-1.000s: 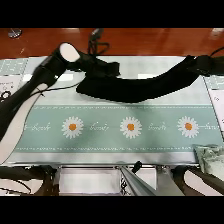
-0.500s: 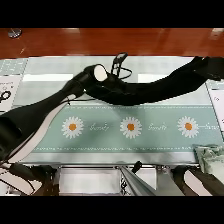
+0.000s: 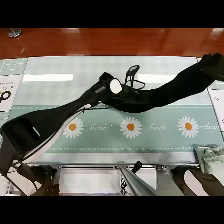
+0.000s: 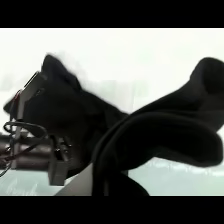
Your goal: Fold the shirts.
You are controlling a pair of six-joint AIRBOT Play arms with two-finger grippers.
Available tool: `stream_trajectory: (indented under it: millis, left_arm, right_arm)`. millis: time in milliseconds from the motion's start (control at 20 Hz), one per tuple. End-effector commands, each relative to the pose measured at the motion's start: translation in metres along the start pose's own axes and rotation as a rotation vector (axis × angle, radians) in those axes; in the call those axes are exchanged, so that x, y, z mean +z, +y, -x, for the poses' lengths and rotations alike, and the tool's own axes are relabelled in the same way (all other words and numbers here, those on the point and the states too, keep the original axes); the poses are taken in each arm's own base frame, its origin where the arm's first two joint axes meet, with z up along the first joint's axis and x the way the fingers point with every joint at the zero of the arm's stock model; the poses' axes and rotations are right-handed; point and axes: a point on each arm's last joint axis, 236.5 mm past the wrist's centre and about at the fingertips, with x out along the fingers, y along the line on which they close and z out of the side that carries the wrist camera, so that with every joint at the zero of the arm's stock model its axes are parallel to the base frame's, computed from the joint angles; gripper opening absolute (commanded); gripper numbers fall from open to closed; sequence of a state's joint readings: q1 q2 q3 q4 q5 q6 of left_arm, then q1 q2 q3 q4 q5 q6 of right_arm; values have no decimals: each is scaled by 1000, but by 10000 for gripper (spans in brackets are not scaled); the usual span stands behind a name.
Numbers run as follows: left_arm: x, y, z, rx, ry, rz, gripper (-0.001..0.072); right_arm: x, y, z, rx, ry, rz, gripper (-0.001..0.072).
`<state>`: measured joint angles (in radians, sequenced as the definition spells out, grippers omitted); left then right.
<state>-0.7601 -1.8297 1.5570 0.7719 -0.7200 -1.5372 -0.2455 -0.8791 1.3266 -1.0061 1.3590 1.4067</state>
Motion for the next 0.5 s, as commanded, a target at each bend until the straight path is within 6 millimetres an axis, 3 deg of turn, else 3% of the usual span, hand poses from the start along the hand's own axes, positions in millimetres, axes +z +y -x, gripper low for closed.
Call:
stream_trajectory:
  millis: [0, 100, 200, 300, 450]
  left_arm:
    - [36, 4, 36, -19, -80, 9, 18]
    - [88, 1, 99, -4, -244, -47, 18]
    - [122, 2, 172, 65, -374, -137, 18]
    - [140, 3, 256, 173, -487, -240, 18]
    - [139, 4, 365, 326, -612, -324, 19]
  right_arm:
    - [22, 1, -3, -15, -91, 22, 37]
    - [23, 12, -26, -21, -73, 80, 37]
    - [19, 26, -65, -13, -26, 109, 37]
    - [15, 49, -114, 35, 5, 130, 37]
    - [0, 79, -191, 87, 41, 133, 37]
